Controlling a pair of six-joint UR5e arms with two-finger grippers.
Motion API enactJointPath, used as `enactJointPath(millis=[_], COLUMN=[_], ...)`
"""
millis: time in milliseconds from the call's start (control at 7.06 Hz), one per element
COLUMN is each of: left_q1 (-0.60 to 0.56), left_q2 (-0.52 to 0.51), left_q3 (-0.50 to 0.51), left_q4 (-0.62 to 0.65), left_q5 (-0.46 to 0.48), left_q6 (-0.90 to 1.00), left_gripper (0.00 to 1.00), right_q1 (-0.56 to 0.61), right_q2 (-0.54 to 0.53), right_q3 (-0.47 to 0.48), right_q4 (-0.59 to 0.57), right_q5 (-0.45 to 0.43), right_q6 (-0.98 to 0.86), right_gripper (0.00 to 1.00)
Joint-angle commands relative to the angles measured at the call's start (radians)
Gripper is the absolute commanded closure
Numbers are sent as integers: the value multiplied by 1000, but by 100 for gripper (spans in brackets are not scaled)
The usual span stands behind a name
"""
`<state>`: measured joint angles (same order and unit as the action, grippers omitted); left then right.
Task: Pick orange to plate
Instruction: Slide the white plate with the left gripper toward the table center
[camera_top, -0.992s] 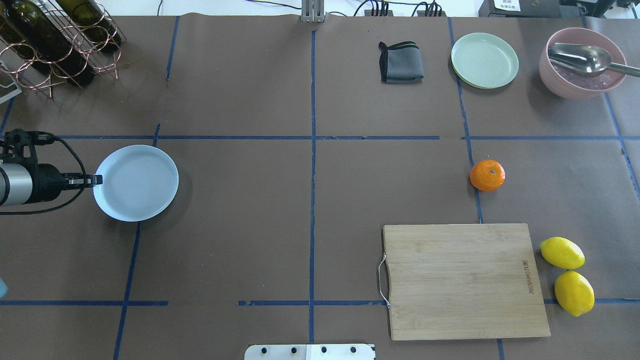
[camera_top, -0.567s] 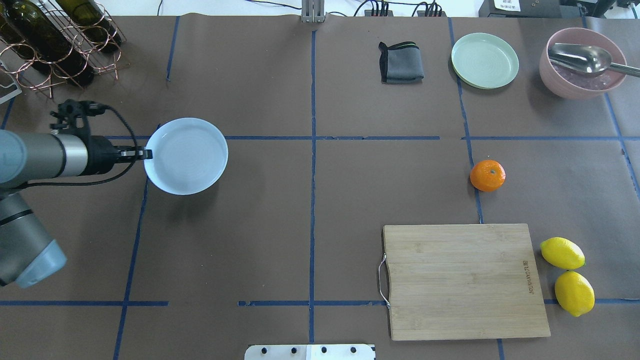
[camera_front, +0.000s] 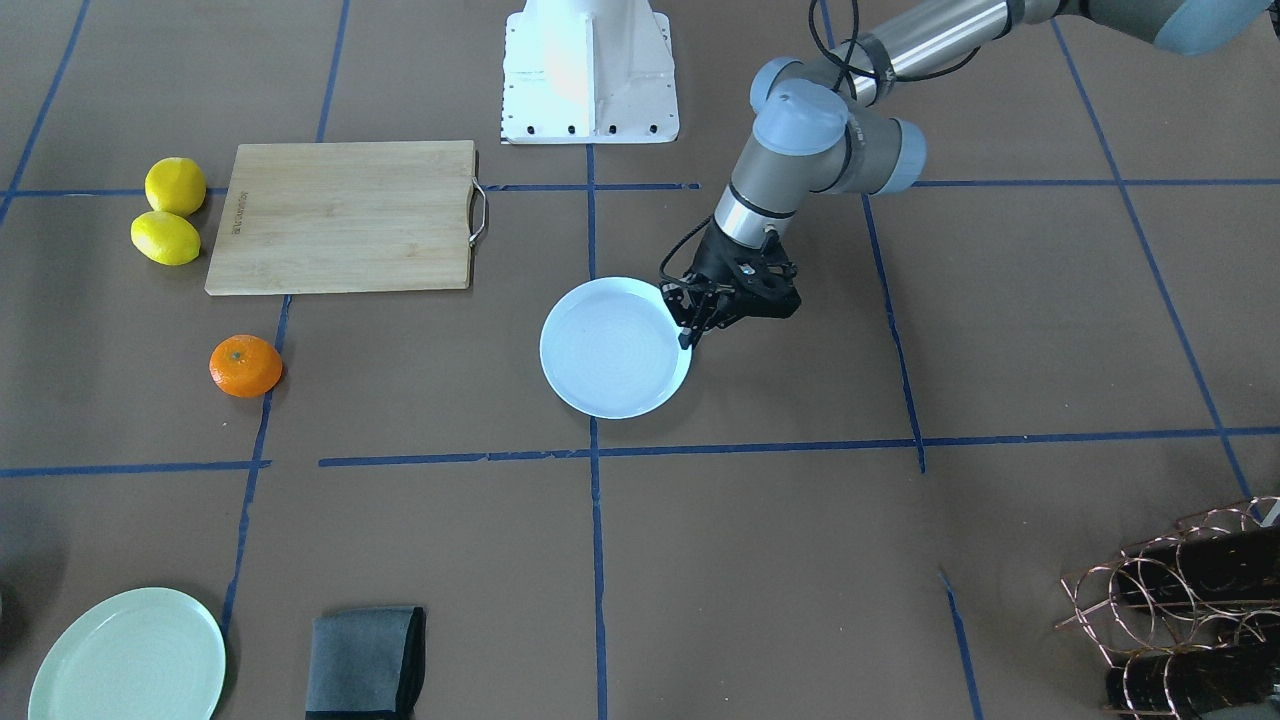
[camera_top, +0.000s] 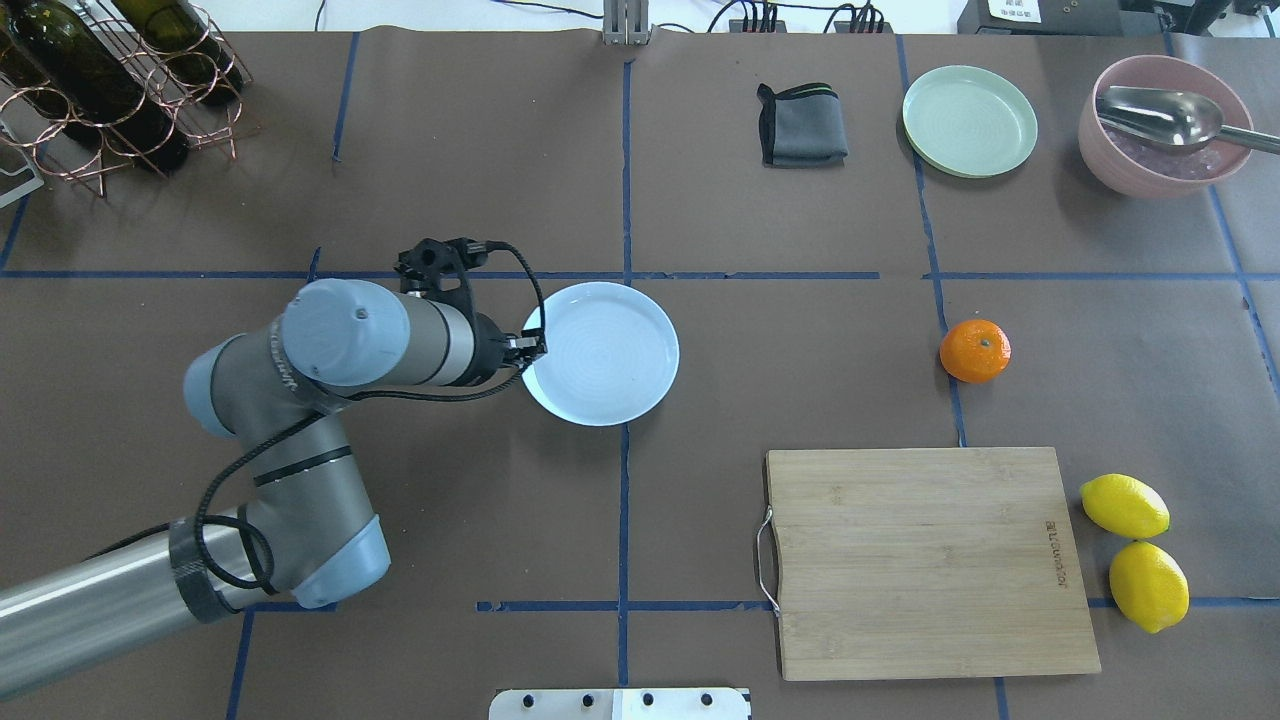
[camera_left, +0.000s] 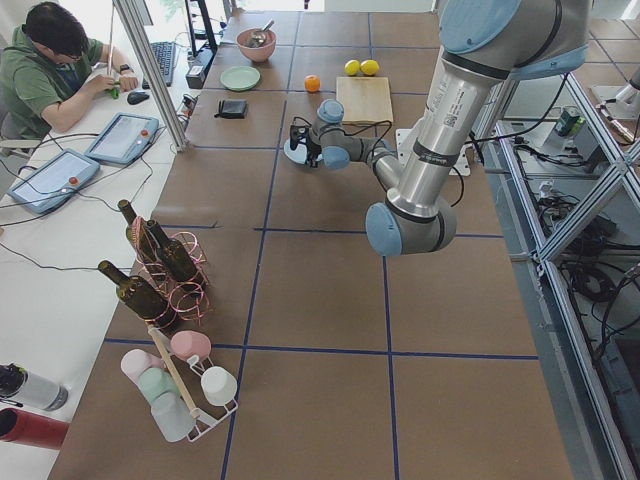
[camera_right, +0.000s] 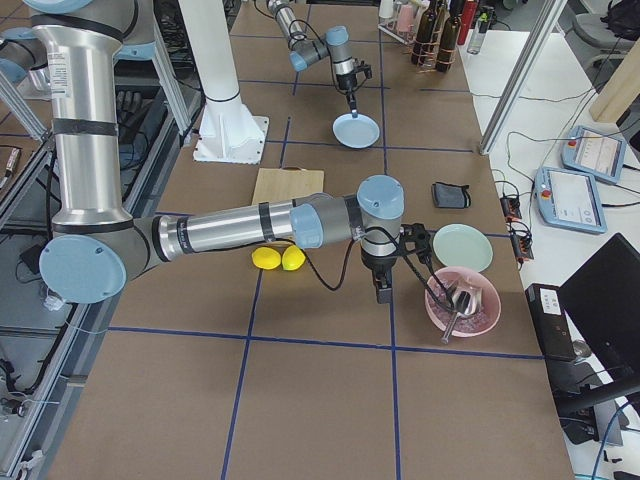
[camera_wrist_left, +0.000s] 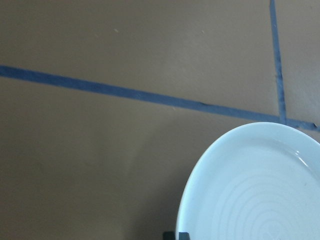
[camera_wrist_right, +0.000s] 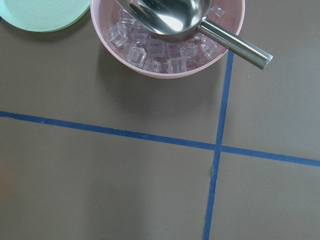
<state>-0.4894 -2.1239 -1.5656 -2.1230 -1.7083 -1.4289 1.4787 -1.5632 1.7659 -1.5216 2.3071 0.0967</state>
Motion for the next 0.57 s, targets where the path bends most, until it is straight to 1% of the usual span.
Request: enactJointPath(millis=[0,142,283,425], left_q1=[20,20,20,20], left_q2=[-27,-25,-25,-25], left_q3=[33,33,32,21], left_q4=[15,14,12,15], left_q5=[10,9,9,6], left_q6=[-18,-18,-12,-1], left_gripper=[100,77,1,0], right_q1=[2,0,0,0], right_q2=[0,0,0,6], right_q3=[0,0,0,1], right_q4=[0,0,0,0], right_q5=[0,0,0,0], right_q6=[0,0,0,0], right_gripper=[0,0,0,0])
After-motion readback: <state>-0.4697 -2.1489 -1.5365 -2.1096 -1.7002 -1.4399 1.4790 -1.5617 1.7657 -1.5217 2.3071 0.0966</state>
